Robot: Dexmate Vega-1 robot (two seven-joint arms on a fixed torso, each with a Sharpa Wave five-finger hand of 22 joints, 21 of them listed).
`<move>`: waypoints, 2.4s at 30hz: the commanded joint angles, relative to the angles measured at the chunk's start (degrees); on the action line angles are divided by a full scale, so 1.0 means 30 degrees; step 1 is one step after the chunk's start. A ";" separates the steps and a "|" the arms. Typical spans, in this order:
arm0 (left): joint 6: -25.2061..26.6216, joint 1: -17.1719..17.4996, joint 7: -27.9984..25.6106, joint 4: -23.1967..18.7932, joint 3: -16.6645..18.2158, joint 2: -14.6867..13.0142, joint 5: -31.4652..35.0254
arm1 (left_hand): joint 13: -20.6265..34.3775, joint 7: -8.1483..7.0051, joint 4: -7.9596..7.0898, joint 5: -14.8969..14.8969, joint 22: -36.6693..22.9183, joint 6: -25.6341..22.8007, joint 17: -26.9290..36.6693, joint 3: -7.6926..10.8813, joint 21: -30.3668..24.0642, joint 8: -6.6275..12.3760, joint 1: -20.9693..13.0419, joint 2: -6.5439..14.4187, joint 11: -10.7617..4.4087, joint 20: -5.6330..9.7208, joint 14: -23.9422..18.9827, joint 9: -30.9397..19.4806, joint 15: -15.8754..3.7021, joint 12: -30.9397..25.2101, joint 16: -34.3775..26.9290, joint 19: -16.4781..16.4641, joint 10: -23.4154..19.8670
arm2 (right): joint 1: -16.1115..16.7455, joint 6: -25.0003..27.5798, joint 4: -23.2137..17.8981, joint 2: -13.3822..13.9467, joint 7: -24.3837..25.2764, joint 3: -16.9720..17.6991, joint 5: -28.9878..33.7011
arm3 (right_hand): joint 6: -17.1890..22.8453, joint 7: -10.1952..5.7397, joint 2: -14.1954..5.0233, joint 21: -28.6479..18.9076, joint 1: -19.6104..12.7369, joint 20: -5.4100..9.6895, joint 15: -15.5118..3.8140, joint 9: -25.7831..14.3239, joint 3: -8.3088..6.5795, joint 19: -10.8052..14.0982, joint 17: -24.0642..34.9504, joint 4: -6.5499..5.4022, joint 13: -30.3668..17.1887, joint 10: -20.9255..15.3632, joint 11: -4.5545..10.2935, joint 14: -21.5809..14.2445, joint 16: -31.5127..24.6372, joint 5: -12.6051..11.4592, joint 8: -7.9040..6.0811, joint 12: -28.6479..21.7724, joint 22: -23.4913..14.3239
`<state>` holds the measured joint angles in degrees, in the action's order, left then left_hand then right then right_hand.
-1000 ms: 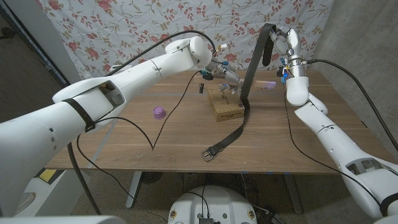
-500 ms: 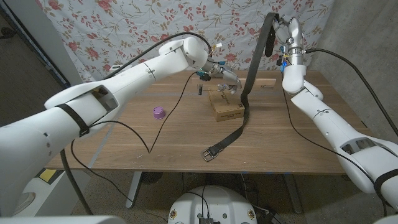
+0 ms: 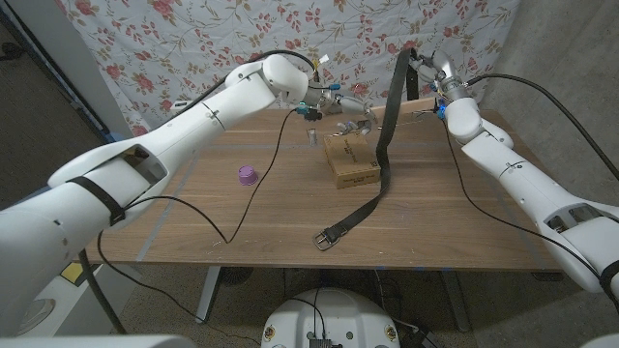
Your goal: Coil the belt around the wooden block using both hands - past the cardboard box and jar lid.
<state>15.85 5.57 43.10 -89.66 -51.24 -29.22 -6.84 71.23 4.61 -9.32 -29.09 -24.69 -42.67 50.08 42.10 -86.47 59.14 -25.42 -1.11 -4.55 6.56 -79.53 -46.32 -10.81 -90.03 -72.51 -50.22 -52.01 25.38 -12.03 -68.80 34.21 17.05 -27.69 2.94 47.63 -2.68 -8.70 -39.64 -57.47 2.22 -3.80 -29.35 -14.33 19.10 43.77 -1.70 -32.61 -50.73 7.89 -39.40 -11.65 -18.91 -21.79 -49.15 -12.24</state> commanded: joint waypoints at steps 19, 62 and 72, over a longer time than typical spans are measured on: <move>0.0195 0.1061 -0.2500 -0.1226 0.2019 -0.1435 -0.2068 | 0.0033 0.0125 0.0024 0.0010 0.0009 -0.0035 0.0028 0.0344 -0.0337 0.0178 0.0046 0.0036 -0.0028 0.0660 -0.0137 0.0042 -0.0137 -0.0114 -0.0192 0.0019 -0.0211 | 0.2803 0.2916 0.0516 0.1489 -0.4056 -0.0440 -0.4952 | 0.2029 -0.0975 -0.0229 -0.0304 -0.0503 0.1268 -0.3088 -0.0258 -0.0219 -0.0137 -0.0367 -0.0101 -0.0169 0.0067 -0.0355 -0.0710 -0.0026 -0.0158 0.0017 -0.0075 0.0056; 0.3010 -0.0875 -0.6123 0.0304 -0.0118 0.0518 0.2542 | 0.0036 0.0143 0.0020 0.0422 0.0118 0.0095 0.0308 0.0535 -0.0506 0.0471 0.0152 0.0338 -0.0083 0.0812 -0.0173 -0.0028 -0.0201 -0.0117 -0.0425 -0.0127 -0.0313 | 0.8690 -0.5572 0.5727 0.0076 -2.6022 0.6555 -2.1412 | 0.2286 -0.0620 -0.0293 -0.0832 -0.1211 0.1268 -0.3092 -0.0740 0.0132 -0.0147 0.0883 0.0326 -0.0269 -0.0276 -0.0457 -0.2228 -0.1464 0.0138 -0.0028 -0.0379 0.0087; 0.2999 -0.1399 -0.6095 0.1295 -0.0733 0.1298 0.3211 | 0.0036 0.0101 0.0029 0.0508 0.0210 0.0127 0.0263 0.0573 -0.0488 0.0500 0.0198 0.0401 -0.0123 0.0822 -0.0099 0.0037 -0.0179 -0.0112 -0.0356 -0.0220 -0.0320 | 0.6605 -0.7566 0.4128 0.2075 -3.2002 0.3581 -2.6330 | 0.2321 -0.0497 -0.0433 -0.1241 -0.1411 0.1281 -0.3097 -0.0828 0.0232 0.0281 0.1543 0.0447 -0.0077 -0.0745 -0.0377 -0.2707 -0.2005 0.0291 0.0080 -0.0483 0.0019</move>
<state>24.42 3.01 25.46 -88.58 -51.35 -27.73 0.14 71.22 4.41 -9.25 -27.75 -24.07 -42.42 50.79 43.28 -87.59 60.24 -24.67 -0.34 -4.69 6.56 -79.85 -46.17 -10.94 -89.97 -73.40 -50.23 -52.56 51.00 -24.69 -55.76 36.67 -34.82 -9.64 -58.18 49.16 -1.13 -8.71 -42.85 -59.89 2.33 -5.54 -31.53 -13.60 19.44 47.89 -0.61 -32.72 -52.14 6.54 -46.67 -17.22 -18.15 -21.51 -50.30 -11.88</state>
